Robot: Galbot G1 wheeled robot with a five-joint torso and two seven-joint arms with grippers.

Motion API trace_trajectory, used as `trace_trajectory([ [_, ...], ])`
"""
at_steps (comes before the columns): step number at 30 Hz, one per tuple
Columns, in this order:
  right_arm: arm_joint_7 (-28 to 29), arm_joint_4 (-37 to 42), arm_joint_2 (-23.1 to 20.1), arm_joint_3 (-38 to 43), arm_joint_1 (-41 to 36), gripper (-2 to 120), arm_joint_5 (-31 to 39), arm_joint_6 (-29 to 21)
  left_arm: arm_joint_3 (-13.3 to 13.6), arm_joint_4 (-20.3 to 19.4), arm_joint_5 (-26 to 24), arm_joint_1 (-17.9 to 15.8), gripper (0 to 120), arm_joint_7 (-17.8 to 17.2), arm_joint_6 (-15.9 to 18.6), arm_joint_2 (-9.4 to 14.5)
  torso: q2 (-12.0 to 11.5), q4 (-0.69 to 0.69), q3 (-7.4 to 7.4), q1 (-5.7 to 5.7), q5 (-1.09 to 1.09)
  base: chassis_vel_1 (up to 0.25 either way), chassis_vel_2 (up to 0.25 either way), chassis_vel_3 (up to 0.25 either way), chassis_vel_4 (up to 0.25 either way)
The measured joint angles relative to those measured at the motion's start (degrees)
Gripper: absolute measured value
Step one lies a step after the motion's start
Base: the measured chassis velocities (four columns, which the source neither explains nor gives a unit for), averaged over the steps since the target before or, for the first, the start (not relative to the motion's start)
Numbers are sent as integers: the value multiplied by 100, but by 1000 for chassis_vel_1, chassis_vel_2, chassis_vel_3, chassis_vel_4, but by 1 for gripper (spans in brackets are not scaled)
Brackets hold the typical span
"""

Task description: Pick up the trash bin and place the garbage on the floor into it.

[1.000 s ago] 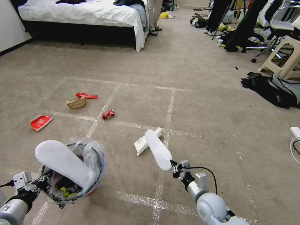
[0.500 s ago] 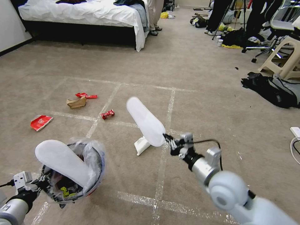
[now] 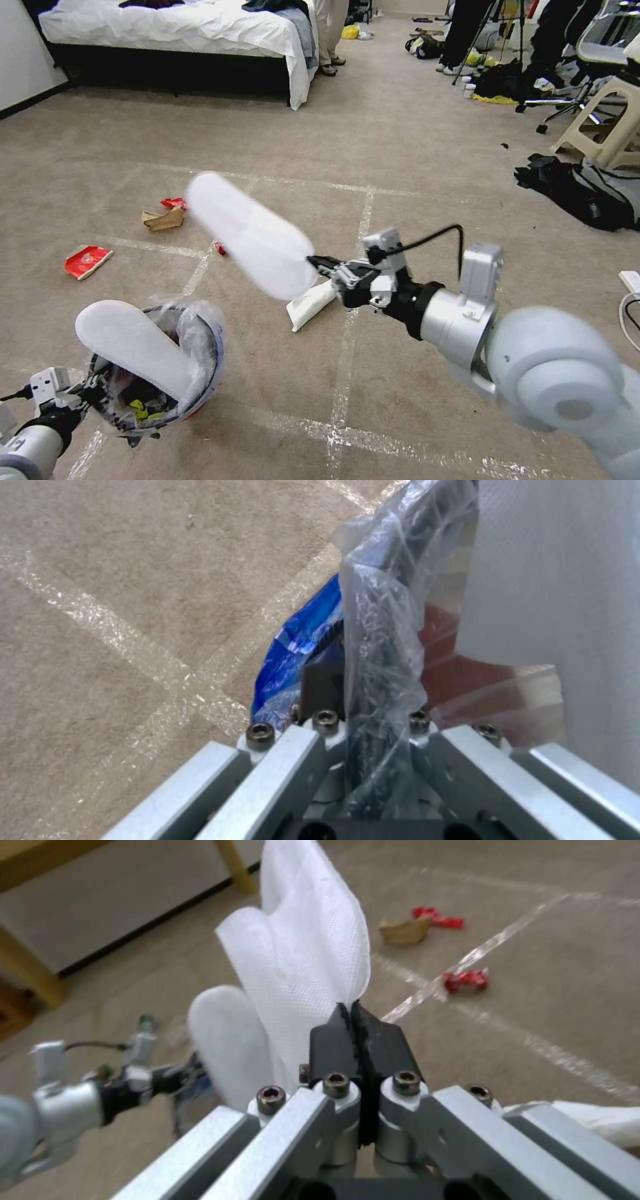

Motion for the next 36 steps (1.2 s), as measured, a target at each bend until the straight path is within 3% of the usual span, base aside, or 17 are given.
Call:
trace_trajectory([
  [5,545,-7,146,-189,391,0,811,-366,-16,22,1,-28,1,-18,3,-5,0,-1,0,0,0,0,0,0,0],
  [20,1512,-303,672,-1718,1682,0,1201,-402,-7,41,-6,-112,1,-32,10,-17,0,0,0,0,0,0,0,0,0],
  [36,1473,-1031,1164,-2720,1847,0,892,-377,-4,-34,5,-83,1,-20,5,-105,-1,0,-1,0,0,0,0,0,0],
])
